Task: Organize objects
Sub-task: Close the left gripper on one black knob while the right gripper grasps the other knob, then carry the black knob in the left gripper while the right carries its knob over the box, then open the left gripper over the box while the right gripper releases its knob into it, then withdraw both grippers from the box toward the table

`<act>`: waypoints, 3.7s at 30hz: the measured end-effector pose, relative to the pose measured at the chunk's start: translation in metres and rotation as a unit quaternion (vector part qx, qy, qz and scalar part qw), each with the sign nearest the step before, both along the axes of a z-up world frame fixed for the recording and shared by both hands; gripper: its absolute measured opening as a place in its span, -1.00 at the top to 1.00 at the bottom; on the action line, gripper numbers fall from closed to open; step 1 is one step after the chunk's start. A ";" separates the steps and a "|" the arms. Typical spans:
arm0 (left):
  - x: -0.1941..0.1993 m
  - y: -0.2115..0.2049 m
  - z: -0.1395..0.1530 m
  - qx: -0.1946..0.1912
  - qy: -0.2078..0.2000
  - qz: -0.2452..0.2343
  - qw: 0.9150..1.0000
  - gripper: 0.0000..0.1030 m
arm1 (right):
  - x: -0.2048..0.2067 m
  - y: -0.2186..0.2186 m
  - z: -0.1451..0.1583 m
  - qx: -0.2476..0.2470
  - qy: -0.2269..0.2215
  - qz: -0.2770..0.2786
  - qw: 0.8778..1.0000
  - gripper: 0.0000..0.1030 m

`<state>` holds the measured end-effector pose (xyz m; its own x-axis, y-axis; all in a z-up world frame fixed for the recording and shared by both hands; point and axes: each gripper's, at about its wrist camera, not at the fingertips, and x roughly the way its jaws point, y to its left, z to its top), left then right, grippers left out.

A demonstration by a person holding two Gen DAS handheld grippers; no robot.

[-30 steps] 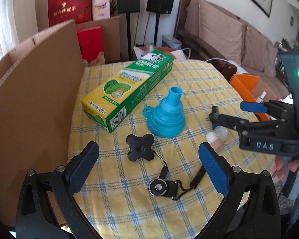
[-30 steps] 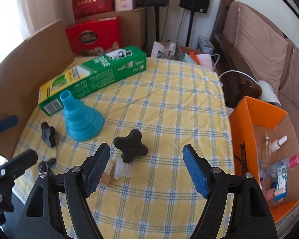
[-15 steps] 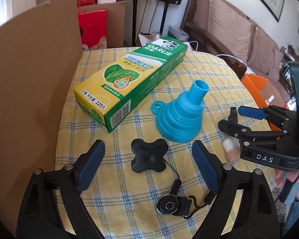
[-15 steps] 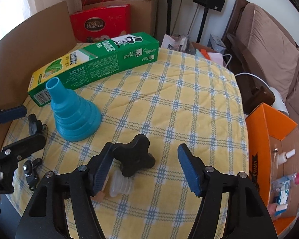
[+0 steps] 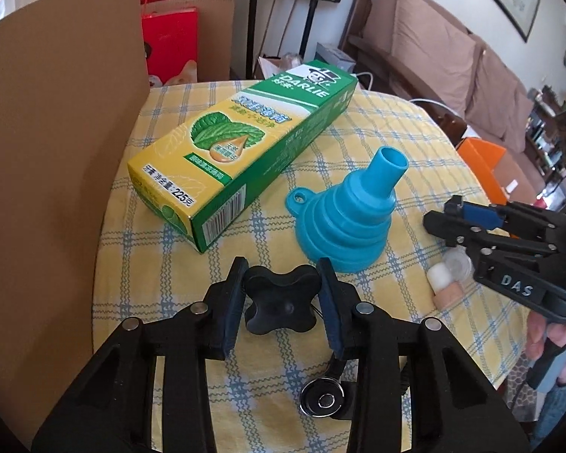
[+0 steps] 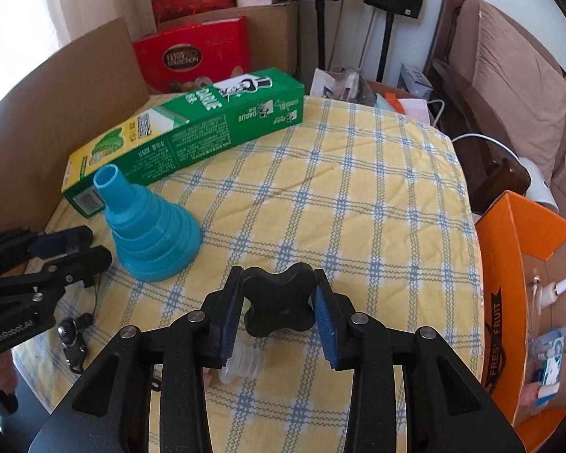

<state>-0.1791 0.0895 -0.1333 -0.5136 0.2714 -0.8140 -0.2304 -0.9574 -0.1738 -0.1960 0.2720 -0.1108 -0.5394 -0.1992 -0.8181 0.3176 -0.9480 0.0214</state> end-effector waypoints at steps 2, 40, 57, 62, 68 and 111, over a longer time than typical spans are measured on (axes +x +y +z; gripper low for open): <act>0.002 0.000 0.003 0.003 0.004 0.000 1.000 0.34 | 0.003 0.002 0.006 -0.005 0.003 -0.002 1.000 0.30; 0.102 -0.065 0.160 0.020 0.130 0.013 0.991 0.34 | 0.091 -0.102 0.138 -0.049 0.088 0.080 0.992 0.30; 0.107 -0.170 0.159 -0.002 0.123 0.105 0.987 0.34 | 0.101 -0.212 0.152 -0.076 0.091 0.167 0.979 0.30; 0.104 -0.188 0.157 -0.005 0.120 0.118 0.986 0.34 | 0.097 -0.229 0.146 -0.083 0.082 0.176 0.978 0.30; 0.103 -0.203 0.151 -0.007 0.114 0.126 0.985 0.34 | 0.092 -0.243 0.136 -0.082 0.072 0.182 0.977 0.30; 0.099 -0.230 0.147 0.014 0.122 0.172 0.977 -0.82 | 0.092 -0.219 0.139 -0.052 0.108 0.128 0.984 -0.63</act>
<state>-0.0804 -0.1403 0.0134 -0.7561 0.0685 -0.6508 0.0674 -0.9811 -0.1815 -0.1045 0.0530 0.0278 -0.6199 -0.4281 -0.6576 0.5540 -0.8323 0.0196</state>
